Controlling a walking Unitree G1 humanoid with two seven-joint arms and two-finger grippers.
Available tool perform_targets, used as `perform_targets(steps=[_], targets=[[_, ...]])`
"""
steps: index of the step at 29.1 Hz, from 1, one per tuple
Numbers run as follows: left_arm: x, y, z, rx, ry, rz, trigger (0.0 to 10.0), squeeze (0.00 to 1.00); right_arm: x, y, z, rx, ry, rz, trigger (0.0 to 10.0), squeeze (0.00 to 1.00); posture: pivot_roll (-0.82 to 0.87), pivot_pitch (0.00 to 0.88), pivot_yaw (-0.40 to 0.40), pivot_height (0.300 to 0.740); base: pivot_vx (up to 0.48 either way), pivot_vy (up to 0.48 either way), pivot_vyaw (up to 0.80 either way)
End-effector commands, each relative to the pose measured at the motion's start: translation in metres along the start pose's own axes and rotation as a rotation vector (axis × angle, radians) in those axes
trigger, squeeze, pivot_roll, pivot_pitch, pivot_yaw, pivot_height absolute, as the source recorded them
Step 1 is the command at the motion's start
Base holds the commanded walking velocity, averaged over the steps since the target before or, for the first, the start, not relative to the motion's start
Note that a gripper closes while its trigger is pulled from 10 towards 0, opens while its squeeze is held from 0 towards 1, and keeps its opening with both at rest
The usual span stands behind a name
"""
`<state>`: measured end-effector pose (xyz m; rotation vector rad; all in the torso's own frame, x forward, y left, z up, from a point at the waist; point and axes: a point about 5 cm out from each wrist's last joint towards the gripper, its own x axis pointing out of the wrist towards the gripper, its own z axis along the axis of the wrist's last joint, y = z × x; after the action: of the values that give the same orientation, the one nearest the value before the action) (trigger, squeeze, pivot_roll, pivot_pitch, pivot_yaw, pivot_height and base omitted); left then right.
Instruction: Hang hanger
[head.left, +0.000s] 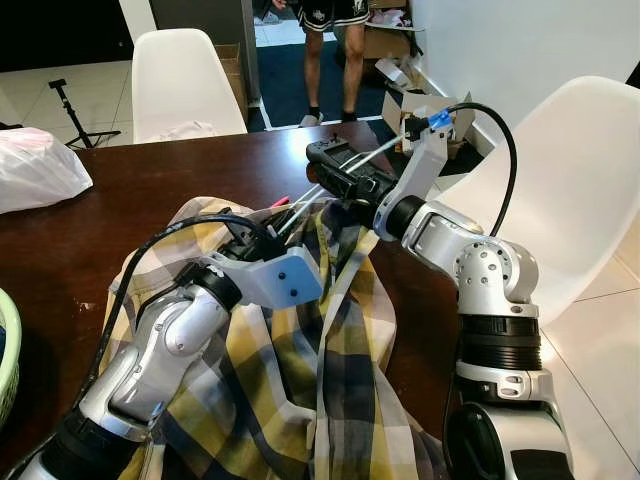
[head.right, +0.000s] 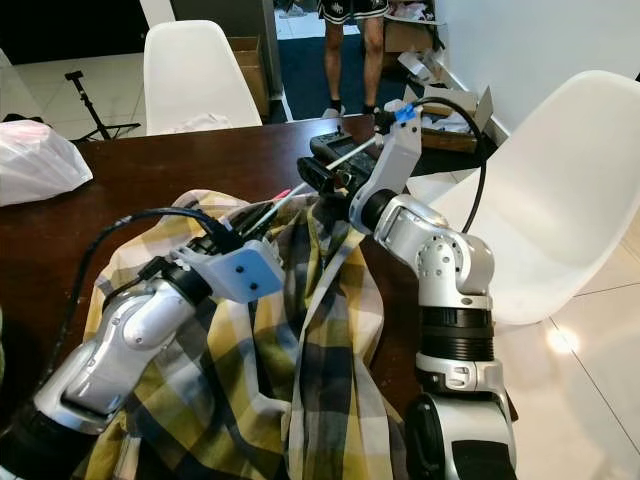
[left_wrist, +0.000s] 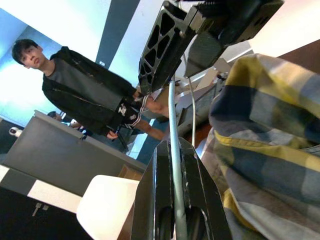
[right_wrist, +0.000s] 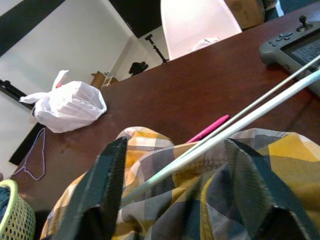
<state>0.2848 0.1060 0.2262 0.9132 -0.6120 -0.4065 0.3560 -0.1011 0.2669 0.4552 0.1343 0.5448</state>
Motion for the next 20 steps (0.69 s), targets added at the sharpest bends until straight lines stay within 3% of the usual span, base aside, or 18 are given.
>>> perform_targets(steps=[1,12,13,20], targets=[[-0.001,-0.003,0.002,0.008,-0.019,-0.007,0.0,0.0,0.0,-0.006,-0.01,0.005,0.045,-0.038,3.3,0.0,0.02,0.144,0.021,0.74,0.0,0.0,0.0],[-0.001,-0.003,0.002,0.008,-0.019,-0.007,0.0,0.0,0.0,-0.006,-0.01,0.005,0.045,-0.038,3.3,0.0,0.02,0.144,0.021,0.74,0.0,0.0,0.0],[-0.001,-0.004,0.003,0.007,-0.022,-0.011,0.0,0.0,0.0,-0.008,-0.01,0.005,0.046,-0.055,0.0,0.0,0.02,0.14,0.019,0.74,0.0,0.0,0.0],[0.001,-0.006,0.008,0.021,-0.042,-0.008,0.0,0.0,-0.003,-0.022,-0.017,-0.014,0.075,-0.142,0.0,0.0,0.02,0.139,0.02,0.74,0.0,0.0,0.0]])
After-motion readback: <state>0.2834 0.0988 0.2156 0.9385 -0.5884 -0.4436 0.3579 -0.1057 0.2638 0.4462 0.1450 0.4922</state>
